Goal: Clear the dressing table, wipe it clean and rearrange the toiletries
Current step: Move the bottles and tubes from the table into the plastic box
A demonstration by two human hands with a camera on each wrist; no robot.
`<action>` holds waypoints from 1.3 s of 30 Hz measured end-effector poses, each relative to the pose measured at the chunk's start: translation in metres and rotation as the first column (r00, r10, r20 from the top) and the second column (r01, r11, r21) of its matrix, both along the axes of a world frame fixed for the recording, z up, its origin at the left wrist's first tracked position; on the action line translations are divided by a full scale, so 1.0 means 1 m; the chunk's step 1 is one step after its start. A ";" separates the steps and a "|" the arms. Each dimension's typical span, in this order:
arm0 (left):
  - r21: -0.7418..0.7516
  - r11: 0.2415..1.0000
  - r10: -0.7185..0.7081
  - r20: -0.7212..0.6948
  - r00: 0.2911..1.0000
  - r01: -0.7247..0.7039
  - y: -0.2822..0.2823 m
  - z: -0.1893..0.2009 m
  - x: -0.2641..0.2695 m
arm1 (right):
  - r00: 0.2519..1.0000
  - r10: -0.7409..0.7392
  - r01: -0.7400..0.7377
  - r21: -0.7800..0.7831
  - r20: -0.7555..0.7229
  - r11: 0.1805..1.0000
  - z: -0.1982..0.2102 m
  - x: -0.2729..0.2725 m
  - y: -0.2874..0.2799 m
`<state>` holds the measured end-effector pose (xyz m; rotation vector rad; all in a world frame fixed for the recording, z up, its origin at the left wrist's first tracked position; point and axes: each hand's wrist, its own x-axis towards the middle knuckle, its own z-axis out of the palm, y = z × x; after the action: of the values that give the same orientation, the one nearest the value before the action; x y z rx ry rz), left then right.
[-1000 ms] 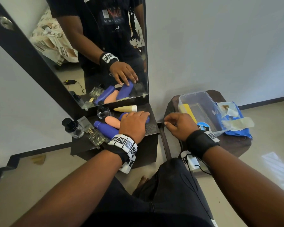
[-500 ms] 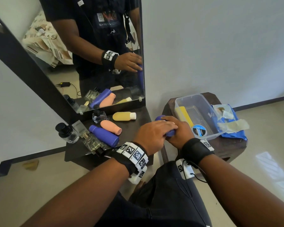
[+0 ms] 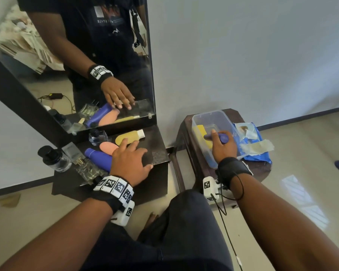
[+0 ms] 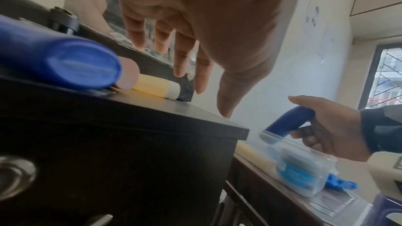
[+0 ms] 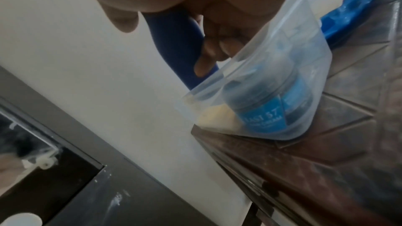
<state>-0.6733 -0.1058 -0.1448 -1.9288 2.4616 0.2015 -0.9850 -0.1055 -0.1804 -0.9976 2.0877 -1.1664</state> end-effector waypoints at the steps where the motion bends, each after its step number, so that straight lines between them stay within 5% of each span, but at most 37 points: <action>1: 0.014 1.000 0.020 0.024 0.999 -0.021 -0.002 -0.001 0.003 | 1.000 -0.011 0.011 0.019 -0.029 1.000 0.001 0.000 -0.001; 7: 0.076 0.992 0.092 0.080 0.993 -0.098 -0.012 -0.006 0.013 | 0.991 -0.099 0.109 0.113 -0.086 0.988 0.001 -0.005 -0.003; 13: 0.111 0.990 0.068 0.122 0.990 -0.082 -0.014 -0.004 0.014 | 0.980 0.139 -0.101 0.240 -0.144 0.965 -0.012 -0.012 -0.008; 19: 0.258 0.950 0.150 0.128 0.980 -0.179 -0.018 -0.001 0.013 | 0.978 0.147 -0.122 0.166 -0.147 0.979 -0.013 -0.015 -0.005; 31: 0.154 0.980 0.113 0.111 0.987 -0.130 -0.018 0.009 0.024 | 0.979 0.022 0.000 0.105 -0.205 0.994 -0.014 -0.005 0.004; 39: 0.058 0.994 0.099 -0.035 0.994 -0.097 -0.010 0.009 0.032 | 0.970 0.152 -0.165 -0.056 -0.192 0.985 0.001 0.024 0.013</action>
<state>-0.6410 -0.1158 -0.1360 -2.0425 2.3578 0.3077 -0.9607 -0.0929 -0.1796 -1.3282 2.0744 -1.1103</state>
